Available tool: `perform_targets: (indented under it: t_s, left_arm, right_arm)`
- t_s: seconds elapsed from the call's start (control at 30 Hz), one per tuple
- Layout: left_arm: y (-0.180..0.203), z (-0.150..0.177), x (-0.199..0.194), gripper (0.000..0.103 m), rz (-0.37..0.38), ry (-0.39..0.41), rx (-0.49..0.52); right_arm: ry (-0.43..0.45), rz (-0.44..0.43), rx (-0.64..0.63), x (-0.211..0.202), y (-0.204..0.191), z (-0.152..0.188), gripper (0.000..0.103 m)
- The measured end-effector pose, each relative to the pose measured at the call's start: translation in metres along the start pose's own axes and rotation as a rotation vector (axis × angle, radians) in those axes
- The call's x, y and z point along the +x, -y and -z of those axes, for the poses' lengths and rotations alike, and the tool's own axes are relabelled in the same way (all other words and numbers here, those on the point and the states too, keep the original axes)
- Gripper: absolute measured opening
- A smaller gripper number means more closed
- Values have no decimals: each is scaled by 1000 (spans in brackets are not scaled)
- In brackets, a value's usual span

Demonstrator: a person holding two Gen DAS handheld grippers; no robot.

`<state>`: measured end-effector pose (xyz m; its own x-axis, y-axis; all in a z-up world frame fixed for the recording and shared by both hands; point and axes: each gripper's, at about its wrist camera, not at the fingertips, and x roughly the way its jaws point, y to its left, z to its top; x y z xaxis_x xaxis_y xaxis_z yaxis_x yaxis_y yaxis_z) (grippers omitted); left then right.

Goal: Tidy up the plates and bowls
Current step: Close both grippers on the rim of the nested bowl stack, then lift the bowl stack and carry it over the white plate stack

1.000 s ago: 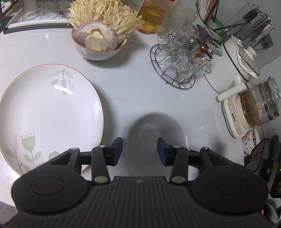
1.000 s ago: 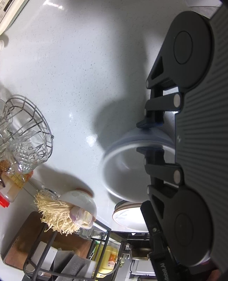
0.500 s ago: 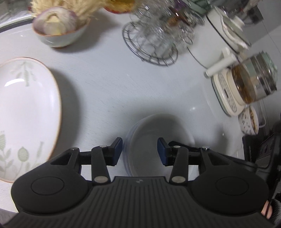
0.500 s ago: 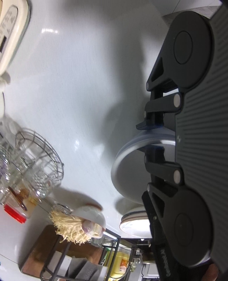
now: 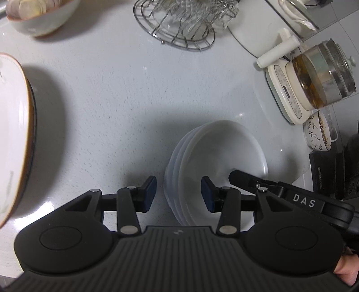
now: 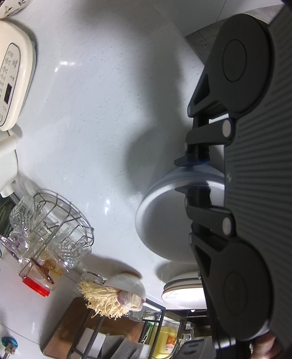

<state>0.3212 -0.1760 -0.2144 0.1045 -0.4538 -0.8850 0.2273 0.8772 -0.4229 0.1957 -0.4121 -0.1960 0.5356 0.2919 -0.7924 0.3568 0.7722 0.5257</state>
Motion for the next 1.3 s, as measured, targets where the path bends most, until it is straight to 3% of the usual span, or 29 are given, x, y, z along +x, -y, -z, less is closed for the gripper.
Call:
perform_targets:
  t_s: [0.17,0.27,0.5,0.93,1.3]
  left_arm:
    - [-3,2,7,48,8,-18,-15]
    - [-2,1,9,38,4,-24,-10]
    - [4,-1,6,26,5,-18,4]
    - [19,-7,-40,25,20,25,23]
    - [41,-12,-106,25,36,128,69]
  right_arm:
    - [-2,0,-9,0,0,3,19]
    - [-5,0,-9,-1,2,3,19]
    - [11,8,-3,-5,5,1,19]
    - [64,-6,-61,-40,-19,-5,19]
    - [137,-28,-114,-85,-57,-15,20]
